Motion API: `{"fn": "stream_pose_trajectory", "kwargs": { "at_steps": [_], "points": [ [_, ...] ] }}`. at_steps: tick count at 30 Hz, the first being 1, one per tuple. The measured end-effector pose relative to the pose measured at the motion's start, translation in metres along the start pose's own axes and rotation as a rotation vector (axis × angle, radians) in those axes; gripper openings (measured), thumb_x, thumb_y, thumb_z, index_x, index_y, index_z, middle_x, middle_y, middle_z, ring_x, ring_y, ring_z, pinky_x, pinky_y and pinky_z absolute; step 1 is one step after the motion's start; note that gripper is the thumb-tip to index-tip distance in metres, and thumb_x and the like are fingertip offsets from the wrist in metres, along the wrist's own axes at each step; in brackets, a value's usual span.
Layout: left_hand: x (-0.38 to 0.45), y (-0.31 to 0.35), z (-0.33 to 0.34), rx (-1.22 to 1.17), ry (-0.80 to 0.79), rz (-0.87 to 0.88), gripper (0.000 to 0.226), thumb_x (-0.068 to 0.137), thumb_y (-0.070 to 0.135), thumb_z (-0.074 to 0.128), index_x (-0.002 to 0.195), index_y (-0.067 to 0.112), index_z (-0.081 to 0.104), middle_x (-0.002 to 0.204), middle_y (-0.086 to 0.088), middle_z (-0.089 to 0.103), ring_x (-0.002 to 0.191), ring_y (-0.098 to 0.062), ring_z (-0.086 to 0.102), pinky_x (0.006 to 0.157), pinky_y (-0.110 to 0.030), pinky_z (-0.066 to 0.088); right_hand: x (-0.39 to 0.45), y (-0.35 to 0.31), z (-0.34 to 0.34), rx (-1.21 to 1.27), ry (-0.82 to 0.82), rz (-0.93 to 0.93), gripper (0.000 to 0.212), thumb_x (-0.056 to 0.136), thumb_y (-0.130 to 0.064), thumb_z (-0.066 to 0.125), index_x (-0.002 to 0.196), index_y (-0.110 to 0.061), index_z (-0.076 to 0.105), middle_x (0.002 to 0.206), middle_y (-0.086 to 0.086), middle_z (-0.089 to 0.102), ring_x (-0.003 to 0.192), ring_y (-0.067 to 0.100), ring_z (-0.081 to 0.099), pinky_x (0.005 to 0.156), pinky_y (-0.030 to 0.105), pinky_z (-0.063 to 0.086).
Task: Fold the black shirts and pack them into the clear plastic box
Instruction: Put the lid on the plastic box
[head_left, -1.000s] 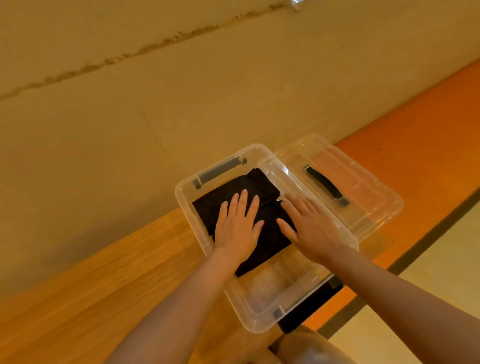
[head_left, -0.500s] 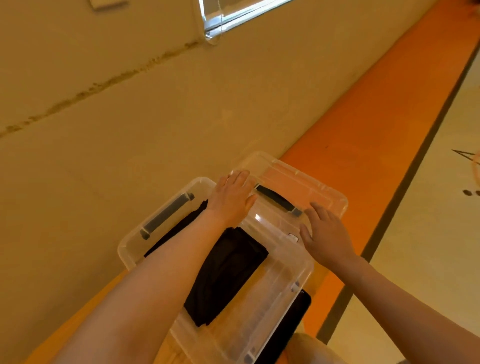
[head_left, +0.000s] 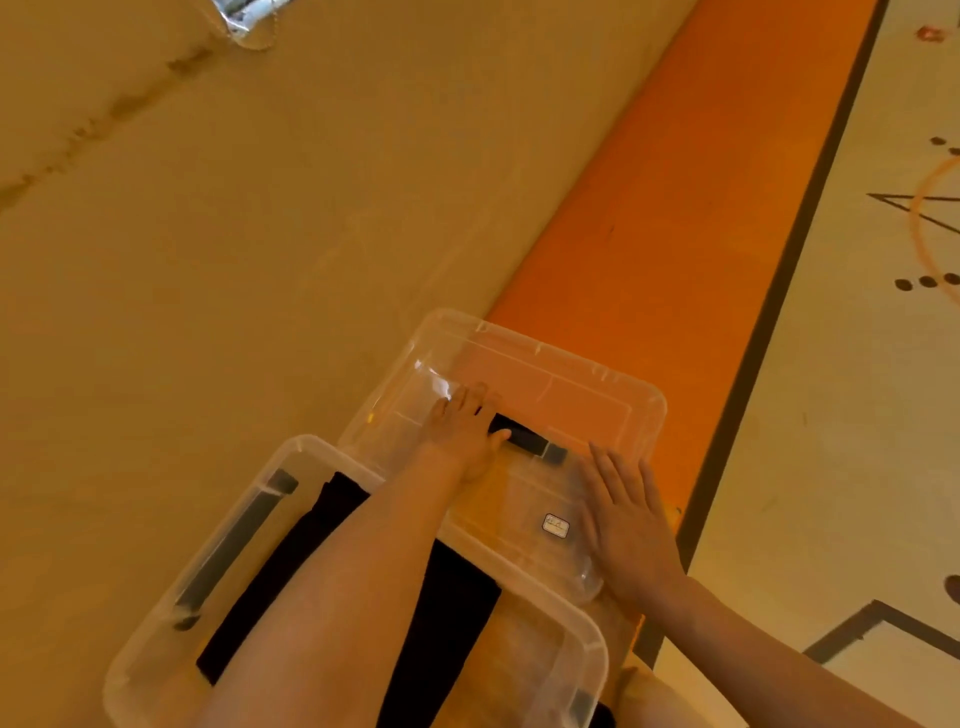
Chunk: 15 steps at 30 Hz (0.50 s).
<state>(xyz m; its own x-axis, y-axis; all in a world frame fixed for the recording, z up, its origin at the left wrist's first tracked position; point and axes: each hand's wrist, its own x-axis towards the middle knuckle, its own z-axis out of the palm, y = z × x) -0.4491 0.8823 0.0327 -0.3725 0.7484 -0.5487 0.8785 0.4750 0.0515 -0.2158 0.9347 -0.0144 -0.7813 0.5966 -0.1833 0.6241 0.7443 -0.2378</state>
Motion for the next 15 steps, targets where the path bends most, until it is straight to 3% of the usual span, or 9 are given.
{"fn": "stream_pose_trajectory", "kwargs": {
  "at_steps": [5,9,10,12,15],
  "points": [
    [0.015,-0.007,0.006,-0.046,0.000,-0.033,0.063,0.103,0.049,0.018,0.154,0.020,-0.005,0.161,-0.002,-0.015,0.148,-0.025,-0.013,0.119,-0.044,-0.001,0.024,0.014,-0.003,0.036,0.070,-0.041,0.053,0.094,-0.028,0.033,0.146,-0.016,0.031,0.154,0.008,0.033,0.143,0.023,0.022,0.118,0.041,0.005],
    [0.021,-0.002,0.008,-0.053,0.027,-0.088,0.062,0.102,0.049,0.016,0.154,0.020,-0.003,0.161,-0.004,-0.014,0.148,-0.027,-0.010,0.119,-0.045,0.001,0.038,0.027,-0.006,0.160,0.146,0.143,0.064,0.098,-0.042,0.033,0.153,-0.015,0.014,0.161,0.005,0.007,0.148,0.023,0.005,0.119,0.031,-0.009],
    [0.022,-0.001,0.009,-0.052,0.033,-0.101,0.061,0.102,0.049,0.015,0.154,0.020,-0.002,0.161,-0.004,-0.013,0.148,-0.027,-0.009,0.119,-0.045,0.000,0.040,0.030,-0.006,0.206,0.134,0.201,0.069,0.098,-0.047,0.033,0.154,-0.013,0.011,0.161,0.008,0.007,0.148,0.025,0.004,0.120,0.033,-0.006],
    [0.025,0.001,0.011,-0.060,0.037,-0.113,0.060,0.102,0.049,0.014,0.154,0.021,-0.001,0.161,-0.004,-0.013,0.147,-0.028,-0.010,0.119,-0.046,-0.002,0.044,0.035,-0.006,0.310,0.050,0.297,0.066,0.100,-0.048,0.035,0.151,-0.010,0.017,0.156,0.013,0.024,0.145,0.031,0.020,0.120,0.044,0.015],
    [0.026,0.002,0.009,-0.071,0.020,-0.108,0.060,0.102,0.050,0.013,0.154,0.022,-0.001,0.161,-0.004,-0.013,0.147,-0.028,-0.012,0.118,-0.047,-0.005,0.048,0.034,-0.007,0.399,-0.025,0.328,0.057,0.100,-0.037,0.036,0.147,-0.009,0.023,0.144,0.015,0.042,0.131,0.033,0.041,0.106,0.050,0.039]
  ]
}}
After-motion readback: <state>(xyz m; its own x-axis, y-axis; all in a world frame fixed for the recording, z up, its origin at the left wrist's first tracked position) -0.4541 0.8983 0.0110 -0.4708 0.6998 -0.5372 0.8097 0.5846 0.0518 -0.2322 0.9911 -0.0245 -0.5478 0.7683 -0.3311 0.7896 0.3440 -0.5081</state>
